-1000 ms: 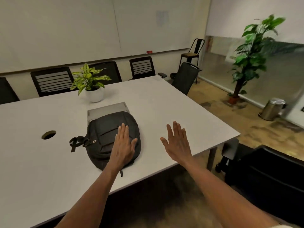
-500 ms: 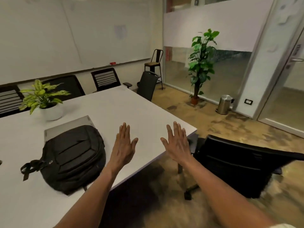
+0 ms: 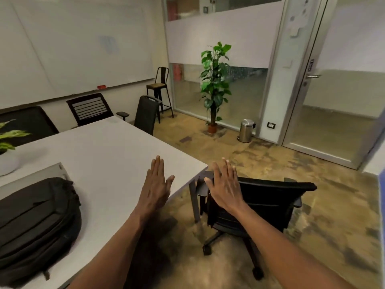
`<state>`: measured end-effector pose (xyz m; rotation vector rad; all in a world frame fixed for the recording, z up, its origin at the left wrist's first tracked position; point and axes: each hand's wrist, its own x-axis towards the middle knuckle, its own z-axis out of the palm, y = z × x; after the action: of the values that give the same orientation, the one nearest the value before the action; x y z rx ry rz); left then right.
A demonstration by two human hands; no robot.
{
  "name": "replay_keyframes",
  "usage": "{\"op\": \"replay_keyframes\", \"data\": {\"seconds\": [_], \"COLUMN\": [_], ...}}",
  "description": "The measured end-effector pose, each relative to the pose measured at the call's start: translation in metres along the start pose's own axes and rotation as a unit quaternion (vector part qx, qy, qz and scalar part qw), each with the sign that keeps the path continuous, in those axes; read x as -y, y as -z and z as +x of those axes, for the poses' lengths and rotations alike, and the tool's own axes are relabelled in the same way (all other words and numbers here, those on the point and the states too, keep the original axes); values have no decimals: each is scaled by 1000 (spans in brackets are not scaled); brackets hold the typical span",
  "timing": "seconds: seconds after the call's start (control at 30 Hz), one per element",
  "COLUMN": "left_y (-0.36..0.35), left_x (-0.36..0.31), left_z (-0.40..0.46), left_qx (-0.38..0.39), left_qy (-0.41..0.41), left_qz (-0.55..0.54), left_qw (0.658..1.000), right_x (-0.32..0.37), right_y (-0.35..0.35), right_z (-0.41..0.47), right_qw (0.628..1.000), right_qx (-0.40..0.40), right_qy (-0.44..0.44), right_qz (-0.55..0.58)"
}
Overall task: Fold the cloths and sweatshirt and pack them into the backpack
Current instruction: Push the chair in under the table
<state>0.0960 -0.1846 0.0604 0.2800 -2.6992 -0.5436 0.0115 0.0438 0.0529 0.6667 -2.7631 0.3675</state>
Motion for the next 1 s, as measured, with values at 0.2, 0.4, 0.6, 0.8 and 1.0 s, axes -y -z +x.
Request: {"op": "replay_keyframes", "data": {"seconds": [0.2,0.4,0.6,0.8,1.0], "left_y": [-43,-79,-101,-123,-142], "left_x": [-51,-87,-113,-120,-130], "left_z": [30,50,73,113,148], "left_qx": [10,31,48,68,86], "left_qy": [-30,-65,-105,-147,-186], "left_qz": [-11,-16,-26,-33,-38], "left_qw": [999,997,993,986,978], "right_x": [-70,-122,-156,-177,-196], "right_y": [10,16,8,3,1], "right_z": [-2,-9,-10,0,17], "right_qw": [999,996,990,982,974], "right_qx": [-11,-9,9,9,8], "right_qy": [-34,-79,-133,-181,-220], "right_qz": [-16,-32,-41,-49,-56]}}
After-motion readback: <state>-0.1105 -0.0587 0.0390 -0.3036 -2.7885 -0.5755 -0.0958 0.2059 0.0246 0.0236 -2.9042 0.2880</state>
